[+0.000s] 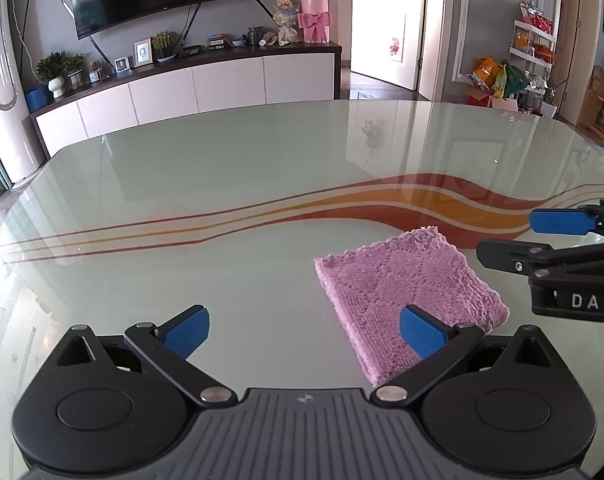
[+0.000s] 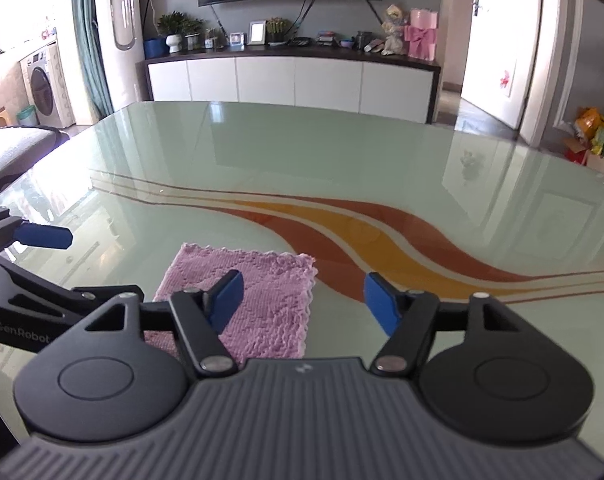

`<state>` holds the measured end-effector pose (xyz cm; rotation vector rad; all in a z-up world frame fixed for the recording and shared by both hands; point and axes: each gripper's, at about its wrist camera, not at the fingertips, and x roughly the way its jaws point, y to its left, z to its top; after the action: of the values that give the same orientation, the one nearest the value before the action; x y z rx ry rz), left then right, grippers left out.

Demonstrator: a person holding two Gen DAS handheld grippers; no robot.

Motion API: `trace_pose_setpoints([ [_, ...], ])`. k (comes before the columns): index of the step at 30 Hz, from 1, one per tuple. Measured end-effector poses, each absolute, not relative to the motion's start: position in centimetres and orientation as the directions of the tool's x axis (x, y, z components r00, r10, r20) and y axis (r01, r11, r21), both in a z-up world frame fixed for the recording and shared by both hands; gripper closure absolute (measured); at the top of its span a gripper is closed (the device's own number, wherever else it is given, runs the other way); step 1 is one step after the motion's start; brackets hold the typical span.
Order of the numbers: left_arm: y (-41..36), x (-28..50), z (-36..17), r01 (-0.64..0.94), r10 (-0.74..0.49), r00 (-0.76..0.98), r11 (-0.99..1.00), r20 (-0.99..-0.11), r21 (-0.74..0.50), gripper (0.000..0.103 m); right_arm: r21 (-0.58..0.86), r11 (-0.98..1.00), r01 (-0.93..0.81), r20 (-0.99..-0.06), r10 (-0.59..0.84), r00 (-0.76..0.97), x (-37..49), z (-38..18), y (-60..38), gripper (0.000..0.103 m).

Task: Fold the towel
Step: 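Lower the right gripper onto the towel edge and close it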

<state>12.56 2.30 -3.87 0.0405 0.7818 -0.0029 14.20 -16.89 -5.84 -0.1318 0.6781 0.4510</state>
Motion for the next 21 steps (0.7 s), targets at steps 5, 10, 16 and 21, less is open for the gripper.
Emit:
trace_pose_setpoints([
  [5,2.2,12.9,-4.0,0.026,0.005,0.71,0.999,-0.705,0.033,0.001,0.039,0.888,-0.458,-0.647,0.372,0.666,14.8,-6.3,-16.7,0.059],
  [10,2.2,13.1,-4.2,0.029,0.004,0.708,0.999,-0.706,0.035,0.001,0.042,0.881,-0.471,-0.663,0.377,0.647,15.3,-6.9,-16.4,0.071],
  [16,2.2,13.4,-4.4,0.033,0.0,0.707,0.999,-0.707,0.034,0.001,0.047,0.879,-0.474,-0.672,0.379,0.636,15.8,-7.4,-16.2,0.071],
  [21,2.3,13.7,-4.6,0.034,-0.005,0.708,0.999,-0.706,0.027,0.001,0.051,0.88,-0.472,-0.683,0.376,0.626,16.5,-7.9,-16.2,0.08],
])
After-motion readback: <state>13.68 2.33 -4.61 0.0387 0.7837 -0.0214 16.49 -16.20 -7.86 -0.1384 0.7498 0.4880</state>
